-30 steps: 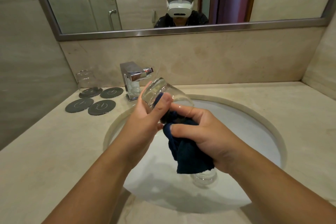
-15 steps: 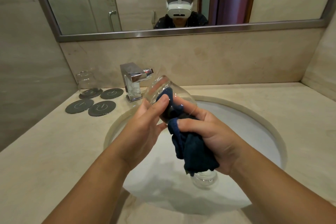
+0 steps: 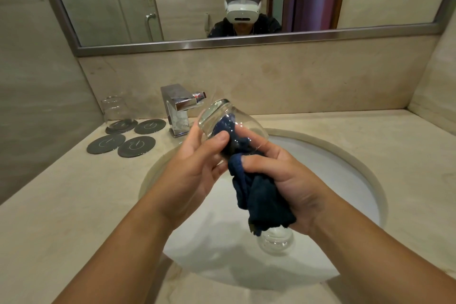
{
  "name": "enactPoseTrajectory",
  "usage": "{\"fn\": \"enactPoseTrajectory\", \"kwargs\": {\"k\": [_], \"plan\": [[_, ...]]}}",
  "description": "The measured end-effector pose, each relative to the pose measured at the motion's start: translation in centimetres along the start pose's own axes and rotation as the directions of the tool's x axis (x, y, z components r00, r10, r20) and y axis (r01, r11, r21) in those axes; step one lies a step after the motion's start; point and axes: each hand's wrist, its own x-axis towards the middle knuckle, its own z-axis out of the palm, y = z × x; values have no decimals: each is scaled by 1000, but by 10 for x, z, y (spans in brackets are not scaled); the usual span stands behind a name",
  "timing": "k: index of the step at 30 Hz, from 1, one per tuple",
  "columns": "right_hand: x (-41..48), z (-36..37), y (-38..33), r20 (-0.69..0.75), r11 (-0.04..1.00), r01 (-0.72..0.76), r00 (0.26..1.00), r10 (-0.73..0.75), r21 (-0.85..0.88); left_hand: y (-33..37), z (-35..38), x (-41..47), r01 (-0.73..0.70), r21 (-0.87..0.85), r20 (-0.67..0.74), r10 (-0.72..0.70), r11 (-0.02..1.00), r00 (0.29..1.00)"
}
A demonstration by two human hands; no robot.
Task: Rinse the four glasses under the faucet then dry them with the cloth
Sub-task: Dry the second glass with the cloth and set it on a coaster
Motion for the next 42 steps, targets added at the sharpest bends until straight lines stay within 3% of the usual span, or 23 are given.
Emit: {"fn": "enactPoseTrajectory", "kwargs": {"k": [4, 7, 10, 14, 16, 20, 25, 28, 34, 37, 42], "plan": [[-1, 3, 1, -66, 949, 47, 995, -71, -312, -3, 0, 1, 64, 27, -17, -63, 998, 998], [-5, 6, 1, -25, 901, 85, 994, -106, -426, -6, 3, -1, 34, 97, -71, -27, 995, 997], [-4, 6, 1, -24, 935, 54, 998, -66, -351, -6, -1, 0, 3, 87, -53, 2, 996, 999], [-3, 3, -4, 16, 998, -14, 1000, 15, -54, -1, -5, -2, -34, 59, 11, 34, 998, 999], [-3, 2, -5, -10, 1000, -24, 1000, 25, 7, -1, -3, -3, -37, 41, 8, 37, 998, 999], [-1, 3, -1, -56, 980, 31, 998, -43, -197, -2, -1, -1, 8, 45, -13, -7, 999, 1000], [-5, 7, 2, -8, 908, 115, 992, -130, -403, -3, 2, -1, 16, 73, -57, -12, 997, 998], [-5, 7, 2, 14, 920, 115, 993, -118, -376, -3, -3, -2, 6, 62, -30, -4, 998, 1000], [-2, 1, -2, 33, 998, 35, 999, -33, -54, -1, -6, -3, -21, 16, 46, 20, 1000, 999], [-2, -1, -3, 23, 994, 36, 999, -34, -101, 1, -3, -2, -23, 8, 80, 22, 1000, 997], [-2, 3, -1, 73, 958, 80, 995, -63, -275, 0, 2, -4, -24, 56, 9, 24, 998, 1000]]}}
